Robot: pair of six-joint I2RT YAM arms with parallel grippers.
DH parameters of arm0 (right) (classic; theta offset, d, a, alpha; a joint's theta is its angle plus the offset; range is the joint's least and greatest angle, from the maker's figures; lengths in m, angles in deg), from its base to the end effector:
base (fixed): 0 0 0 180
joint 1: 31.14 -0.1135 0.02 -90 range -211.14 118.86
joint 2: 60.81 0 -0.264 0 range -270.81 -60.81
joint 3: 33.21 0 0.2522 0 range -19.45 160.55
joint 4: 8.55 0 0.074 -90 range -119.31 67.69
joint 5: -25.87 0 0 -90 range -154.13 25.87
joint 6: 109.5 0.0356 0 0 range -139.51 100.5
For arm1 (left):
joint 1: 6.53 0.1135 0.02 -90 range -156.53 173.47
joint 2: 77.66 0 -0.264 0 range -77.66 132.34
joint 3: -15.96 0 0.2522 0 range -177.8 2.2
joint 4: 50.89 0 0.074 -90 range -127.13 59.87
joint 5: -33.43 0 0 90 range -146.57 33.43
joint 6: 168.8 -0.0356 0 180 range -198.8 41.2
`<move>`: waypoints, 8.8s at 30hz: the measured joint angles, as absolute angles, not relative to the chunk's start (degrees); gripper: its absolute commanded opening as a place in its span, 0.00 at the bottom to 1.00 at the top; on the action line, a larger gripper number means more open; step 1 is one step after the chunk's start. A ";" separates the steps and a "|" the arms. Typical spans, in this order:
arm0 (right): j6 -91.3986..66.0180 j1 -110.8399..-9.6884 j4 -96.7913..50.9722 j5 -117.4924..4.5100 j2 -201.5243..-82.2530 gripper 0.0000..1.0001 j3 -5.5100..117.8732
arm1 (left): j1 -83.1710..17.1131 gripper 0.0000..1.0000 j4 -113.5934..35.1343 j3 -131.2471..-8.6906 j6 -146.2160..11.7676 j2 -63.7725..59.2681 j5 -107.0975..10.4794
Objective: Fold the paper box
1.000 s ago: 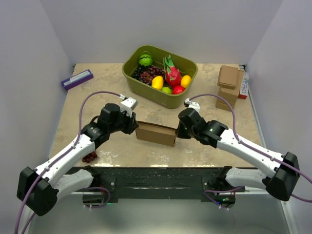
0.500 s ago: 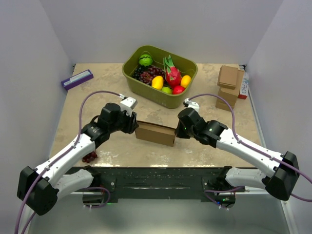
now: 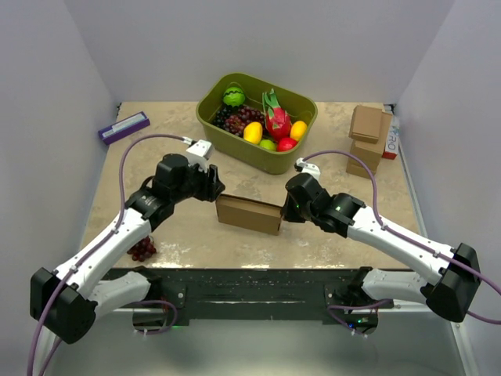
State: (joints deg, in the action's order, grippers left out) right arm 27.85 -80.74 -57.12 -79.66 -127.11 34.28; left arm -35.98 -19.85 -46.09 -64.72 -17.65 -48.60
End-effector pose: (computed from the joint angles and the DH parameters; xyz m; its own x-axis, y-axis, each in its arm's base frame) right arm 0.1624 0.1761 0.2808 -0.7764 0.1812 -0.6037 -0.0667 0.9288 0.3645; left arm 0.2028 -0.1202 0.2982 -0.5536 0.0359 -0.8320 0.4720 0.8366 -0.2780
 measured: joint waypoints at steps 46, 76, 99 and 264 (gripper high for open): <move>28.72 -80.96 -56.60 -74.63 -120.62 0.66 33.85 | -35.44 0.43 -33.68 -29.72 -50.20 -22.39 -48.67; 32.26 -76.55 -48.66 -75.14 -122.17 0.40 27.29 | -35.92 0.42 -33.62 -28.93 -49.85 -23.57 -49.50; 35.56 -76.46 -40.16 -75.60 -119.18 0.10 20.29 | -35.78 0.78 -30.16 -30.38 -49.81 -22.83 -50.46; 42.08 -80.26 -45.89 -72.56 -106.08 0.36 13.65 | -33.32 0.07 -44.87 -18.60 -41.37 -28.73 -45.02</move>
